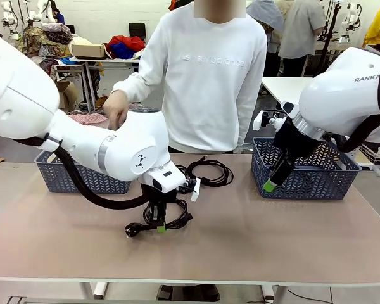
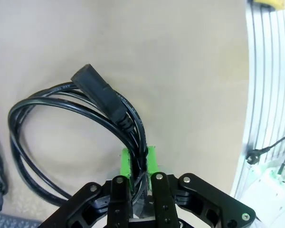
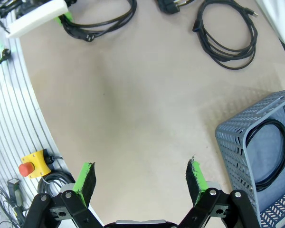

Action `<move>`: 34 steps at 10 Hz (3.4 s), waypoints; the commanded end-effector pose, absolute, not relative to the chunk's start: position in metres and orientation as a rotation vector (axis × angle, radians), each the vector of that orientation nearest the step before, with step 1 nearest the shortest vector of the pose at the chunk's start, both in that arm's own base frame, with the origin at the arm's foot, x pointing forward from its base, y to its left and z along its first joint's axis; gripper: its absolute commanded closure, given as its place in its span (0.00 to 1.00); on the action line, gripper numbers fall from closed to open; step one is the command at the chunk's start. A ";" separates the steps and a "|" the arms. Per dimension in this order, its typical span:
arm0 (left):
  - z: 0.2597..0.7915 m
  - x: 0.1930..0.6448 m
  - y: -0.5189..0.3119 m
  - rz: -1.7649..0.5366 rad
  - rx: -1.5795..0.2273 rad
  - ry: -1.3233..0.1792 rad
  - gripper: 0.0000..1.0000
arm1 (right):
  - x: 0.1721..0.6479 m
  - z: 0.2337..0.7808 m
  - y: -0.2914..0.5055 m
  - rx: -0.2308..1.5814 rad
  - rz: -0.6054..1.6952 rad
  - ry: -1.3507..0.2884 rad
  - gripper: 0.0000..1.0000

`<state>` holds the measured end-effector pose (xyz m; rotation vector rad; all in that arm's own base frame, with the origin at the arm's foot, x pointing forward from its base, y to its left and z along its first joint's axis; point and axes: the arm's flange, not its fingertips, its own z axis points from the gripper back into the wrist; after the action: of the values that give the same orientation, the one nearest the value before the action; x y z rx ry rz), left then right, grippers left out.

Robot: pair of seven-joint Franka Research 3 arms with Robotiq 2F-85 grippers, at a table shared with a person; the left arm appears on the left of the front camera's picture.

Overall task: Organize the cables according to human instructions.
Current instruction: Pick up a bundle of cables and place it in the basket indicated by the human.

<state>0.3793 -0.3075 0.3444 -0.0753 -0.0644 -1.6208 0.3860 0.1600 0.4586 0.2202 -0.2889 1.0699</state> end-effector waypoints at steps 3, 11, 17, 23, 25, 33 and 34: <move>0.412 0.381 -0.307 -1.637 0.017 -0.111 1.00 | 0.388 0.461 0.161 0.217 1.068 -0.294 0.00; 0.477 0.430 -0.290 -1.656 0.046 -0.153 1.00 | 0.388 0.461 0.161 0.217 1.068 -0.294 0.00; 0.479 0.436 -0.292 -1.668 0.064 -0.165 0.85 | 0.388 0.461 0.161 0.217 1.068 -0.294 0.00; 0.521 0.475 -0.208 -1.762 0.119 -0.125 0.85 | 0.388 0.461 0.161 0.217 1.068 -0.294 0.00; 0.526 0.492 -0.175 -1.768 0.141 -0.139 0.85 | 0.388 0.461 0.161 0.217 1.068 -0.294 0.00; 0.493 0.550 -0.087 -1.725 0.163 -0.176 0.85 | 0.388 0.461 0.161 0.217 1.068 -0.294 0.00; 0.486 0.557 -0.082 -1.708 0.161 -0.183 0.85 | 0.388 0.461 0.161 0.217 1.068 -0.294 0.00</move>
<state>0.5489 -0.0877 0.4841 0.1537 -0.1599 -1.6931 0.3861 0.1601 0.4589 0.2201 -0.2895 1.0700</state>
